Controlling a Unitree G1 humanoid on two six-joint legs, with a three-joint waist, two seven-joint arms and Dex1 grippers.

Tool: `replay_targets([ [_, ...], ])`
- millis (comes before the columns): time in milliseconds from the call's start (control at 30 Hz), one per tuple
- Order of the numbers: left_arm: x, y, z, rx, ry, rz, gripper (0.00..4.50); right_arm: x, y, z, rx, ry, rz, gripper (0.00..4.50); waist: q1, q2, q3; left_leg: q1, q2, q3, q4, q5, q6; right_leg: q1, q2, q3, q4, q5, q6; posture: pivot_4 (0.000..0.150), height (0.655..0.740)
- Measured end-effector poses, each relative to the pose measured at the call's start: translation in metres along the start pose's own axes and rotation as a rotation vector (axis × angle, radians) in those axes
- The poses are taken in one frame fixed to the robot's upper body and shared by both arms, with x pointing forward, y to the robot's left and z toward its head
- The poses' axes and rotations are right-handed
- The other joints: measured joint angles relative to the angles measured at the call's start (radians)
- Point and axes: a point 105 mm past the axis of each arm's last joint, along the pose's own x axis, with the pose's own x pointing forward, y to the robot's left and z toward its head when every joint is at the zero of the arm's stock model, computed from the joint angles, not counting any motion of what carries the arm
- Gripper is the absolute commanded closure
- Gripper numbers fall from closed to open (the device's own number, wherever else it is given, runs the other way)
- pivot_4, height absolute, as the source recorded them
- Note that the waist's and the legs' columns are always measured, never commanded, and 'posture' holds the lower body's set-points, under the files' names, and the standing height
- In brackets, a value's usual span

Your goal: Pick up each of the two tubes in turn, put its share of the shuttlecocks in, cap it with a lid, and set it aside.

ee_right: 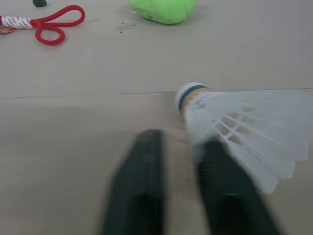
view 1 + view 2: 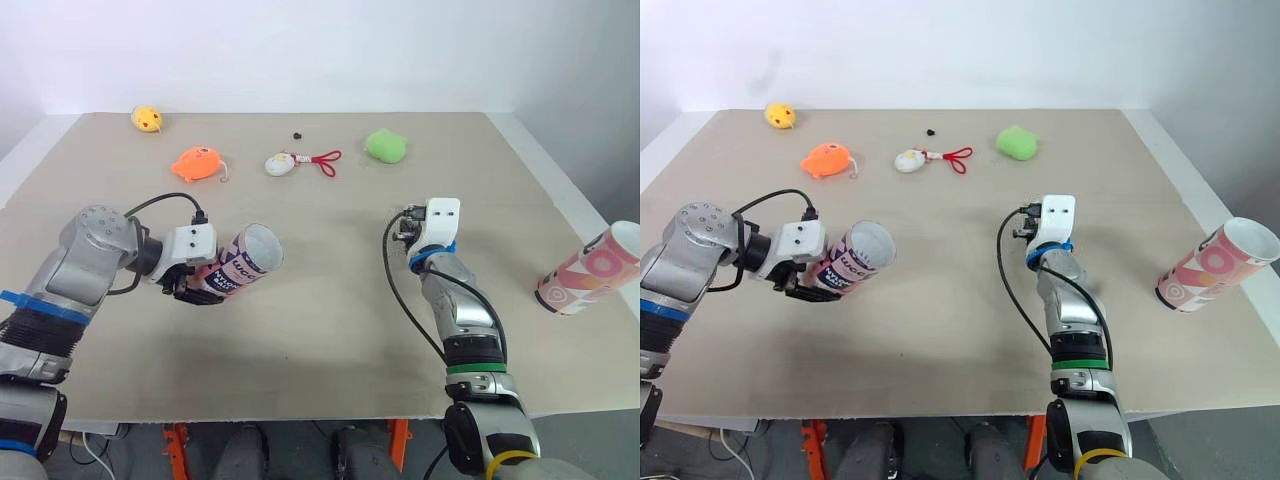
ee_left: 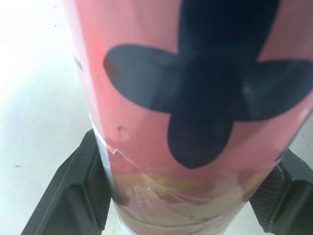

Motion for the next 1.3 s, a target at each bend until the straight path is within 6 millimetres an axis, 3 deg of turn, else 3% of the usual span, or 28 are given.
replay_targets([
  [167,0.000,0.000,0.000,-0.005,-0.001,0.006,1.27,-0.009,0.009,0.002,0.012,-0.042,0.113,4.46,0.000,0.001,0.000,0.000,0.000,0.000,0.000,0.000,0.000,0.000,0.000,0.000,0.000,0.000,0.000,0.150,0.7400],
  [233,0.000,0.000,0.000,-0.007,-0.001,0.008,1.27,-0.025,0.032,0.021,0.008,-0.122,0.331,4.46,0.000,0.004,0.002,0.000,0.000,0.000,0.000,0.000,0.000,0.000,0.000,0.000,0.000,0.000,0.000,0.150,0.7400],
  [333,0.000,0.000,-0.001,-0.008,0.001,0.011,1.27,-0.085,0.100,0.076,-0.062,-0.317,0.833,4.46,-0.003,0.006,0.002,0.000,0.001,-0.002,0.000,0.000,0.000,0.000,0.002,-0.001,0.000,0.000,0.000,0.150,0.7400],
  [400,0.001,0.000,0.000,-0.007,-0.002,0.012,1.27,-0.108,0.118,0.085,-0.127,-0.336,0.979,4.46,-0.001,0.005,0.002,0.000,0.001,-0.003,0.000,0.000,0.000,0.001,0.002,-0.003,0.000,0.000,-0.001,0.150,0.7400],
  [467,0.001,0.000,0.000,-0.007,-0.003,0.013,1.27,-0.124,0.131,0.081,-0.229,-0.301,1.089,4.46,0.000,0.004,0.001,0.000,0.001,-0.002,0.001,0.000,0.000,0.001,0.001,-0.002,0.000,0.000,-0.001,0.150,0.7400],
  [767,0.001,0.001,0.001,-0.008,-0.005,0.013,1.27,-0.133,0.160,0.052,-0.523,-0.240,1.201,4.46,0.002,0.003,0.001,0.000,0.001,-0.001,0.001,0.000,0.000,0.000,0.001,-0.001,0.000,-0.001,-0.001,0.150,0.7400],
  [867,0.001,0.001,0.001,-0.009,-0.005,0.014,1.27,-0.135,0.171,0.051,-0.517,-0.253,1.228,4.46,0.002,0.003,0.001,0.000,0.001,-0.001,0.001,0.000,0.000,0.000,0.001,-0.001,0.000,-0.001,-0.001,0.150,0.7400],
  [1000,0.001,0.001,0.001,-0.011,-0.006,0.016,1.27,-0.141,0.182,0.064,-0.501,-0.298,1.281,3.31,0.002,0.003,0.001,0.000,0.001,-0.001,0.001,0.000,0.000,0.000,0.001,-0.002,0.000,0.000,-0.001,0.150,0.7400],
  [1167,0.001,0.001,0.001,-0.012,-0.006,0.016,1.27,-0.143,0.183,0.071,-0.521,-0.302,1.323,0.89,0.002,0.003,0.001,0.000,0.001,-0.001,0.001,0.000,0.000,0.000,0.001,-0.002,0.000,0.000,-0.001,0.150,0.7400],
  [1233,0.002,0.001,0.001,-0.013,-0.007,0.019,1.27,-0.142,0.180,0.079,-0.524,-0.299,1.338,0.89,0.002,0.003,0.001,0.000,0.001,-0.002,0.001,0.000,0.000,0.000,0.001,-0.002,0.000,0.000,-0.001,0.150,0.7400],
  [1300,0.002,0.001,0.001,-0.014,-0.007,0.021,1.27,-0.134,0.175,0.091,-0.547,-0.308,1.322,1.45,0.002,0.004,0.001,0.000,0.001,-0.001,0.002,0.000,0.000,0.000,0.001,-0.002,0.000,0.000,-0.001,0.150,0.7400],
])
